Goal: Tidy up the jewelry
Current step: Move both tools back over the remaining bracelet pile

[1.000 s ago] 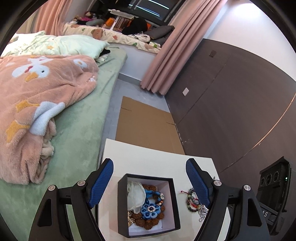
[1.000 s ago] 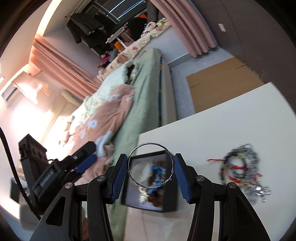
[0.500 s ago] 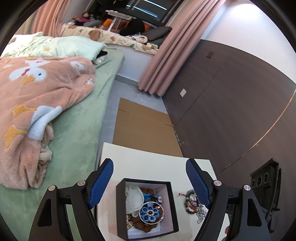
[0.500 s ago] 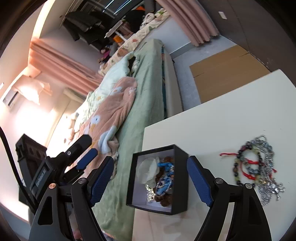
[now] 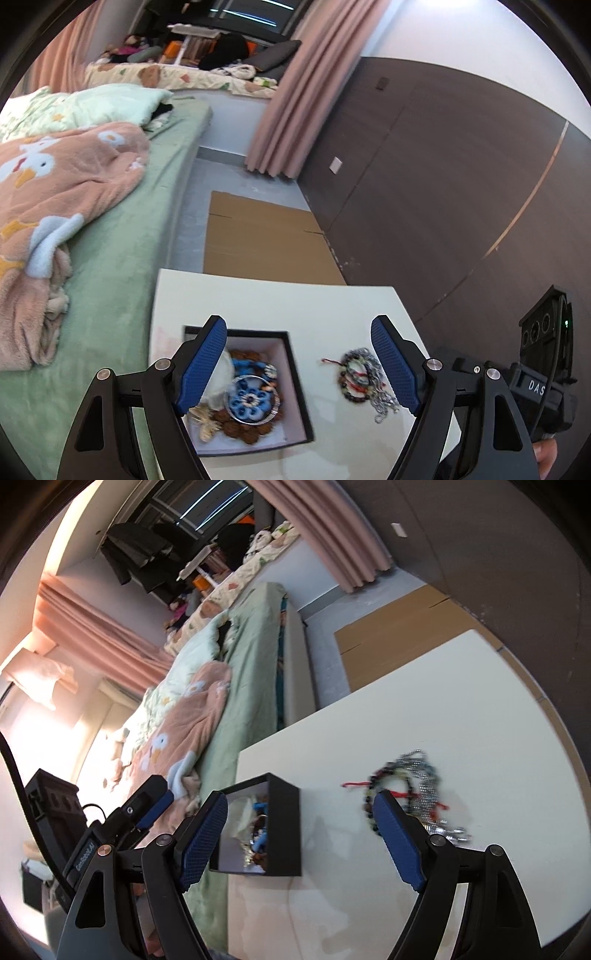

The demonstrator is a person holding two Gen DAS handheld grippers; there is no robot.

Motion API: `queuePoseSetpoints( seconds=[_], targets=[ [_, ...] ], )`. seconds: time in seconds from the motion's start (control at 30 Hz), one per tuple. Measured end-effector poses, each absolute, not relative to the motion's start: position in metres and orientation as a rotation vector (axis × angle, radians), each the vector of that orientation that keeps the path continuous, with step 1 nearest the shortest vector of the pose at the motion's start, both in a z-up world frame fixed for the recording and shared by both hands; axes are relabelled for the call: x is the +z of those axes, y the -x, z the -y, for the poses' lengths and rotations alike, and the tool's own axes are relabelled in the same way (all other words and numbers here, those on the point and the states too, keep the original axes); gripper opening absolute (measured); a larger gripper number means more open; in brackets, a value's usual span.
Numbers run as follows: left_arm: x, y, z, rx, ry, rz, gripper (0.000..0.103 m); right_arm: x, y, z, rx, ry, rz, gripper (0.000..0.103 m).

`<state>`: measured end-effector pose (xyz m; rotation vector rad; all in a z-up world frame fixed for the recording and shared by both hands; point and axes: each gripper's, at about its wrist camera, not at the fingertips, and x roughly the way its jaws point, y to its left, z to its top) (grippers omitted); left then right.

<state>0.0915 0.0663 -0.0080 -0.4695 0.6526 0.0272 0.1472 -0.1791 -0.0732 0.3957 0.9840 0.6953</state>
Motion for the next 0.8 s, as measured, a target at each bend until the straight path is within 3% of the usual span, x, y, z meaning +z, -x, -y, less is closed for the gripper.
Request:
queuePoseSetpoints(
  seconds=[0.2, 0.57, 0.8],
  targets=[
    [-0.014, -0.098, -0.037, -0.014, 0.438, -0.686, 0.071, -0.078, -0.149, 0.207, 0.619, -0.399, -1.013, 0.082],
    [-0.041, -0.120, 0.001, -0.097, 0.411, -0.794, 0.036, -0.094, -0.153, 0.245, 0.496, -0.409, -1.081, 0.081],
    [-0.059, -0.136, 0.023, -0.118, 0.362, -0.856, 0.031, -0.112, -0.163, 0.256, 0.436, -0.401, -1.164, 0.076]
  ],
)
